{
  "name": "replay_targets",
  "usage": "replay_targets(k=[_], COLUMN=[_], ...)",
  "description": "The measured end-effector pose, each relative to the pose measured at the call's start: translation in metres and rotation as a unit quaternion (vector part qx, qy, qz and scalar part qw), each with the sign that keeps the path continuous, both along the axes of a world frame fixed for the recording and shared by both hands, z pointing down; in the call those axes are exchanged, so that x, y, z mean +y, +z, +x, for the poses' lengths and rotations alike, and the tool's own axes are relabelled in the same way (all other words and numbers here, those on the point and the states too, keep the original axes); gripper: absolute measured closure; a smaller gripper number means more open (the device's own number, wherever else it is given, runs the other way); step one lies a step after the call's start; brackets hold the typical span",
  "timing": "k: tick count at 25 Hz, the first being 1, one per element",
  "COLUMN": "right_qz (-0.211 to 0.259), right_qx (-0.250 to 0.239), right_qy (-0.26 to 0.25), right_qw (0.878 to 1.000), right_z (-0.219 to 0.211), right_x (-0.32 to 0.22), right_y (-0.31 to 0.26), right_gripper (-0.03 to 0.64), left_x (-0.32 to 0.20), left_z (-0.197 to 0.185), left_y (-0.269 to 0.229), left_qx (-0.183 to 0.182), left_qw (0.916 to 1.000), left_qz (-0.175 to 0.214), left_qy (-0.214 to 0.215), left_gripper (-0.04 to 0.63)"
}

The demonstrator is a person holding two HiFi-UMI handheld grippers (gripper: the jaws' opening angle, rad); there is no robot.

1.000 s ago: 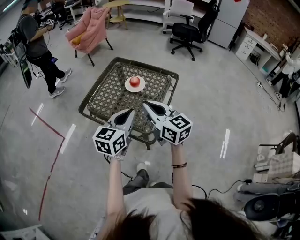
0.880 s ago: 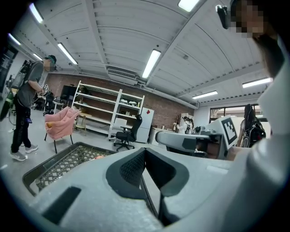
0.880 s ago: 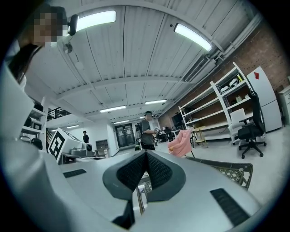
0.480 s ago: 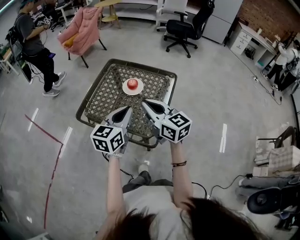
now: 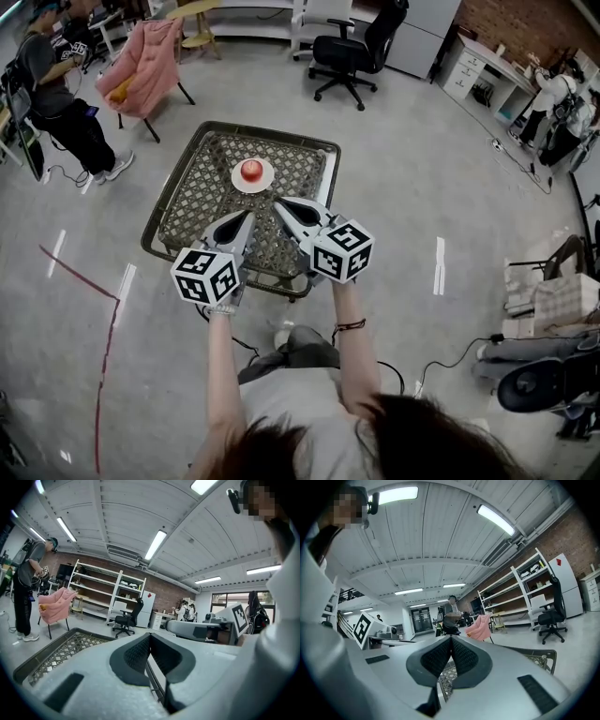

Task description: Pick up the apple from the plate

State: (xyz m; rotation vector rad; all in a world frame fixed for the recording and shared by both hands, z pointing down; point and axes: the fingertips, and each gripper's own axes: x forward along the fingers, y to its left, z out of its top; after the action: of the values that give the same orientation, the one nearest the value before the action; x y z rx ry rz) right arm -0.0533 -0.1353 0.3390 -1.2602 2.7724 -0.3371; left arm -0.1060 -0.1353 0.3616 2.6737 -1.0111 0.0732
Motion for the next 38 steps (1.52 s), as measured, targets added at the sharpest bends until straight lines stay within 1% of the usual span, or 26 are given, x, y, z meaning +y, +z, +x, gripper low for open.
replay_targets(k=[9,15,27,38], right_qz=[-0.007,-0.016,-0.030,-0.042], right_qx=[0.001,0.004,0.010,0.011], right_qy=[0.001,-0.006,-0.029,-0.059], right_qw=[1.000,1.000,0.999,0.997], right_z=[0.005,0.008,0.026,0.040], right_x=[-0.012,-0.040,-0.096,-0.136], right_y=[0.003,0.006,0.010,0.018], right_gripper=[0.607,0.607,0.607,0.607], left_x=[-0.012,-0.037,-0.086,-0.121], left_z=[0.003,0.005,0.028,0.041], left_y=[0.004,0.007,0.014,0.024], left_qx=[0.001,0.004,0.006,0.010], left_qw=[1.0000,0.9998,0.9990,0.9969], left_qz=[-0.008,-0.015,-0.033,-0.043], left_qy=[-0.003,-0.012,-0.030,-0.066], left_gripper=[0.584,0.584,0.584,0.584])
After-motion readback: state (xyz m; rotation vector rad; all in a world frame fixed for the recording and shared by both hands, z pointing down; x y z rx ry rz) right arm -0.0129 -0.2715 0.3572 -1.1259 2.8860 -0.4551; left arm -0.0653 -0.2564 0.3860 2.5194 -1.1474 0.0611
